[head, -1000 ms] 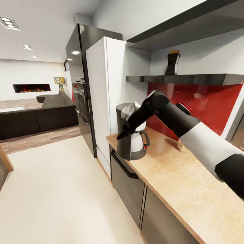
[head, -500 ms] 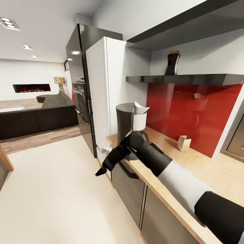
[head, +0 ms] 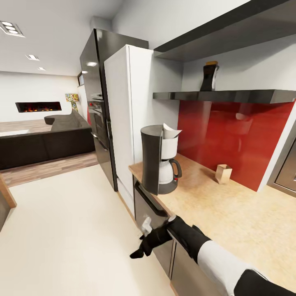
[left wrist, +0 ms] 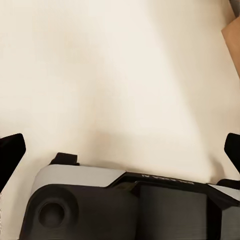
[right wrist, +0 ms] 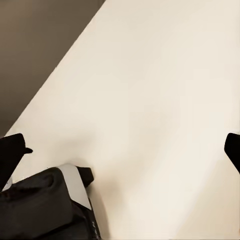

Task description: Set up a coffee station on the kitchen countertop: keep the coffee maker on the countertop, move the bottle of coffee from the kitchen shelf to the counter next to the coffee maker, place a paper coffee filter on top of the coffee maker, put the saucer next to the coffee maker with the coffee cup on the saucer, and place the electric kettle next to the coffee maker.

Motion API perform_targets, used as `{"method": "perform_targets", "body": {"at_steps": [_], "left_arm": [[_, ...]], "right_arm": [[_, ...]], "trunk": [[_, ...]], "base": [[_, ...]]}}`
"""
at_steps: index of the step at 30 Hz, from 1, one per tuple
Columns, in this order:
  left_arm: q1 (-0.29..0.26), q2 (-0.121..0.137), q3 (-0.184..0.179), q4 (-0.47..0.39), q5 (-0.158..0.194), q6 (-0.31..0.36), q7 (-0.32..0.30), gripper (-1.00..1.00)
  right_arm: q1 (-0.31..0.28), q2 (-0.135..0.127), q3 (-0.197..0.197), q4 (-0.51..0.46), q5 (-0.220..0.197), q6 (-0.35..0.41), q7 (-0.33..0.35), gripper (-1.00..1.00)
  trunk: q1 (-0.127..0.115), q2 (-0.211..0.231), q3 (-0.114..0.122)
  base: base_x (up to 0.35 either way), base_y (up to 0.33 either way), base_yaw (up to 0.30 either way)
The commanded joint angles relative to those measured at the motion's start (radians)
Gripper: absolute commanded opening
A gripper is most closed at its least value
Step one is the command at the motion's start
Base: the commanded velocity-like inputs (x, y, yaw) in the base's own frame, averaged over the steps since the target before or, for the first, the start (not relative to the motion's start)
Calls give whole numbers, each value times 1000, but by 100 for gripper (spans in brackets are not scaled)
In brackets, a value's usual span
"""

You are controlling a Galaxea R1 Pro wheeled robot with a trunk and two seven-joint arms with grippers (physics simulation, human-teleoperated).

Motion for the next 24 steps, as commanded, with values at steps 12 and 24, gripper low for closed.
{"method": "perform_targets", "body": {"at_steps": [12,24], "left_arm": [[1,20,51,-72,12,-1,-29,100],[0,20,61,-50,12,-1,-40,100]], "right_arm": [[122,-2,2,464,-110,-414,-33,100],[298,0,7,482,-113,-479,-162,100]], "trunk": [[0,-1,-1],[0,-1,-1]], "base": [[0,0,0],[0,0,0]]}}
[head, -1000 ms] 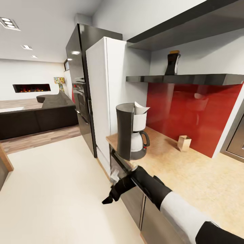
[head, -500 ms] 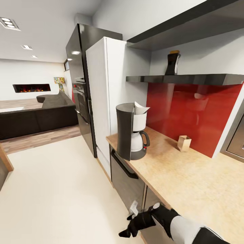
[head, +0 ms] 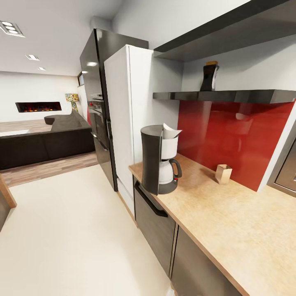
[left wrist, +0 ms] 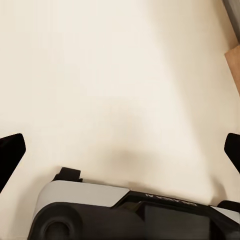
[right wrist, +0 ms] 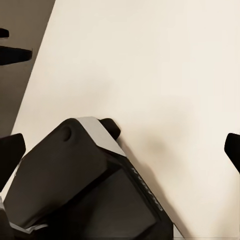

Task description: Set up a coffee station on the kitchen countertop: keep the coffee maker on the countertop, move the bottle of coffee from the kitchen shelf to the counter next to the coffee maker, place a paper coffee filter on top of the coffee maker, put the saucer next to the coffee maker with the coffee cup on the saucer, and place the electric kettle next to the coffee maker.

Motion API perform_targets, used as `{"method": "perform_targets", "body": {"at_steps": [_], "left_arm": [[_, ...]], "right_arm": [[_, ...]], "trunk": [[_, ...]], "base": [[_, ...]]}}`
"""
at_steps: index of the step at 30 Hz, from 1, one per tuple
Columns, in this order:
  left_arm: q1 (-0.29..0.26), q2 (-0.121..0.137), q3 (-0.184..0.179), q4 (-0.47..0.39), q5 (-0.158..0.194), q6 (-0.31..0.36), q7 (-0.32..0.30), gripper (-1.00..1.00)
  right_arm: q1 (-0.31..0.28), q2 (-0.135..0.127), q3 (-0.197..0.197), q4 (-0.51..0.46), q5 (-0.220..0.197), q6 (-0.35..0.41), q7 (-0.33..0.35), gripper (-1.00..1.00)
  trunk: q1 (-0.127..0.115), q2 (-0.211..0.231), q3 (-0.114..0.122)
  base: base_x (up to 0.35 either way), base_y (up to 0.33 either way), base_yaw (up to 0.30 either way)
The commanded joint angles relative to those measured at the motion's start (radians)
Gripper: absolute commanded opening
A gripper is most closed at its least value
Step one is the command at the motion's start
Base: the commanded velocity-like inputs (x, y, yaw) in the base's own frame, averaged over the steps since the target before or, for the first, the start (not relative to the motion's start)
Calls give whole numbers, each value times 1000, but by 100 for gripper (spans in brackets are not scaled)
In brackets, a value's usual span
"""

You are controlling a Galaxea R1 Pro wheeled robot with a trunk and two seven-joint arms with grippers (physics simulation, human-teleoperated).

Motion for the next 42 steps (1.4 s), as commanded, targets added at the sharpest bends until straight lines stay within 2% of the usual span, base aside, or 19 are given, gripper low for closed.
{"method": "perform_targets", "body": {"at_steps": [1,26,42], "left_arm": [[0,-1,5,-1,3,0,-4,100],[0,-1,6,2,3,0,-4,100],[0,0,6,4,3,0,-4,100]], "right_arm": [[3,0,7,2,-9,-6,1,100],[20,2,5,-3,-10,-7,1,100],[20,1,5,-1,-11,-7,0,100]], "trunk": [[0,-1,-1],[0,-1,-1],[0,-1,-1]], "base": [[0,0,0],[0,6,0],[0,269,0]]}}
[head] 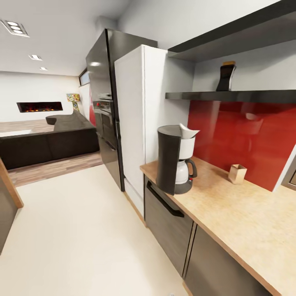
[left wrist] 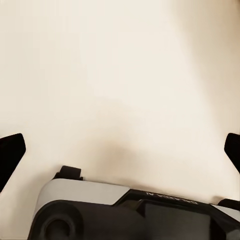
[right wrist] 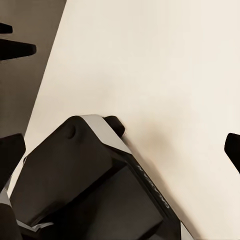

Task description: Set up a coffee station on the kitchen countertop: keep the coffee maker on the countertop, move the bottle of coffee from the kitchen shelf to the counter next to the coffee maker, place a paper coffee filter on top of the coffee maker, put the saucer next to the coffee maker with the coffee cup on the saucer, and place the electric kettle next to the coffee maker.

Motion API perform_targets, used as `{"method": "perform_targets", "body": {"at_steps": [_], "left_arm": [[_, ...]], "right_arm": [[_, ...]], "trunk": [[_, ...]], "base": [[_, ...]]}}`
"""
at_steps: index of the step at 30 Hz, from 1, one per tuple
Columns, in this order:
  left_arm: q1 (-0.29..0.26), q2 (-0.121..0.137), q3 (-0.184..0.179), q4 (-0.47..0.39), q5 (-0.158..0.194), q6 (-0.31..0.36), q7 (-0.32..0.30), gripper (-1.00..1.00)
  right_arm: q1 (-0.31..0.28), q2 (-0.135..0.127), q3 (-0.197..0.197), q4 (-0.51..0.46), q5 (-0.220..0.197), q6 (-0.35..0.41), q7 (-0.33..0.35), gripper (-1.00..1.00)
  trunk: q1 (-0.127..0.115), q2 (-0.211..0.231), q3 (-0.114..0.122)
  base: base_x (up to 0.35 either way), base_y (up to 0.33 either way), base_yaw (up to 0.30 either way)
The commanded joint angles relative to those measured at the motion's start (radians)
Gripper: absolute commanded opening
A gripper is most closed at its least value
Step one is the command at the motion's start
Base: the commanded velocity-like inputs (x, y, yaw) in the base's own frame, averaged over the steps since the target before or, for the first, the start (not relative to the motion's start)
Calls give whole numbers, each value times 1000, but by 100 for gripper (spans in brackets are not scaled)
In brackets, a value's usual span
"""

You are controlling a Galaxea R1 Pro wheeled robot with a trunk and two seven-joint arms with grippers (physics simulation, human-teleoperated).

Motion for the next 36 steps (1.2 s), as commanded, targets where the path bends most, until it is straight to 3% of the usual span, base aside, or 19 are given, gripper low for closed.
{"method": "perform_targets", "body": {"at_steps": [1,12,18,22,23,25,29,33,34,35,36], "left_arm": [[0,-1,5,-1,3,-1,-4,100],[0,-1,5,2,2,-1,-5,100],[0,-1,5,13,1,-1,-6,100],[0,0,5,18,1,-2,-6,100],[0,0,4,18,2,-2,-6,100],[0,0,4,19,2,-2,-6,100],[0,0,4,19,2,-2,-6,100],[0,-1,4,19,2,-2,-6,100],[0,-2,3,19,2,-2,-6,100],[0,-2,3,20,2,-2,-6,100],[0,-2,3,20,2,-2,-7,100]], "right_arm": [[-1,0,9,3,-8,-6,2,100],[-1,-1,8,8,-7,-5,1,100],[2,-69,7,77,-5,-7,0,100],[45,-157,6,90,-16,-22,1,100],[58,-175,5,91,-31,-28,1,100],[111,-249,6,92,-120,-38,1,100],[145,-287,6,92,-140,-40,-1,100],[168,-305,5,92,-151,-72,-33,100],[173,-309,4,92,-172,-104,-69,100],[184,-310,4,92,-227,-143,-117,100],[190,-310,5,92,-255,-161,-139,100]], "trunk": [[0,-1,-1],[0,-1,-1],[0,-1,-1],[0,-1,-1],[0,-1,-1],[0,-1,-1],[0,-1,-1],[0,-1,-1],[0,-1,-1],[0,-1,-1],[0,-1,-1]], "base": [[0,309,-6],[0,164,-190],[0,12,-145],[0,1,-17],[0,0,-5],[0,0,-1],[0,0,0],[0,0,0],[0,0,0],[0,0,0],[0,0,0]]}}
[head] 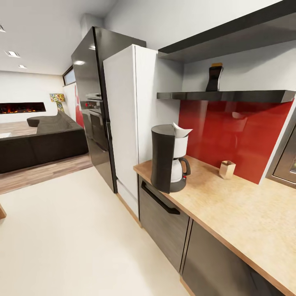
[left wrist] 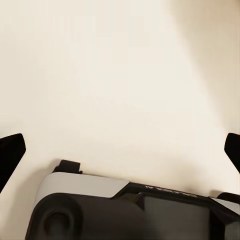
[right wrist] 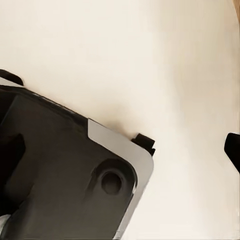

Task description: Set up a coffee station on the kitchen countertop: keep the coffee maker on the countertop, move the bottle of coffee from the kitchen shelf to the counter next to the coffee maker, place a paper coffee filter on top of the coffee maker, put the saucer next to the coffee maker with the coffee cup on the saucer, and place the electric kettle next to the coffee maker.

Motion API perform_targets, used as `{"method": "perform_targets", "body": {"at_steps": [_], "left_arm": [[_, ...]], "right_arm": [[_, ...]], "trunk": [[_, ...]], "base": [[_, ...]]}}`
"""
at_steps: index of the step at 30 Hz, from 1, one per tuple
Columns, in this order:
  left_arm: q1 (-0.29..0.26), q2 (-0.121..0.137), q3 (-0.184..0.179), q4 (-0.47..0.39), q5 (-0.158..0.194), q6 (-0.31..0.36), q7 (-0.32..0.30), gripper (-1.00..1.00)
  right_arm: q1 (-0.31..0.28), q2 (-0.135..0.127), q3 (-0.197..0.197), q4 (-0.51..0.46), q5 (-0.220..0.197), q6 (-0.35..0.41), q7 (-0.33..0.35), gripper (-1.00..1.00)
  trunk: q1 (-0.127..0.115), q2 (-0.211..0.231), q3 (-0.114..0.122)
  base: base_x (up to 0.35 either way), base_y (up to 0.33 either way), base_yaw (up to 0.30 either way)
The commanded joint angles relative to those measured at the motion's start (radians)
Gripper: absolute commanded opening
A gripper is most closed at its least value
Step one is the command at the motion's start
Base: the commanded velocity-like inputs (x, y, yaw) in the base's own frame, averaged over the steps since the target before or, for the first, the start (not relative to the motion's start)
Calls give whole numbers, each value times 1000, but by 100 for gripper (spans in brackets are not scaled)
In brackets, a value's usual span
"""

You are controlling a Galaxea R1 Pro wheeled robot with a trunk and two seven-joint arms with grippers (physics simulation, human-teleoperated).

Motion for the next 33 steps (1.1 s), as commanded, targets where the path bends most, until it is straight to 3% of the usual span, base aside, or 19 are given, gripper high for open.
{"method": "perform_targets", "body": {"at_steps": [1,4,8,33], "left_arm": [[0,-1,5,-1,3,0,-5,100],[0,-1,4,-1,3,0,-4,100],[0,-1,5,-2,3,0,-4,100],[0,-1,6,-1,3,1,-4,100]], "right_arm": [[13,1,9,3,-67,-36,-29,100],[31,3,11,2,-150,-69,-63,100],[41,4,13,2,-189,-82,-77,100],[82,8,17,2,-207,-84,-83,100]], "trunk": [[0,-1,-1],[0,-1,-1],[0,-1,-1],[0,-1,-1]], "base": [[0,0,0],[0,0,0],[0,0,-41],[0,68,-115]]}}
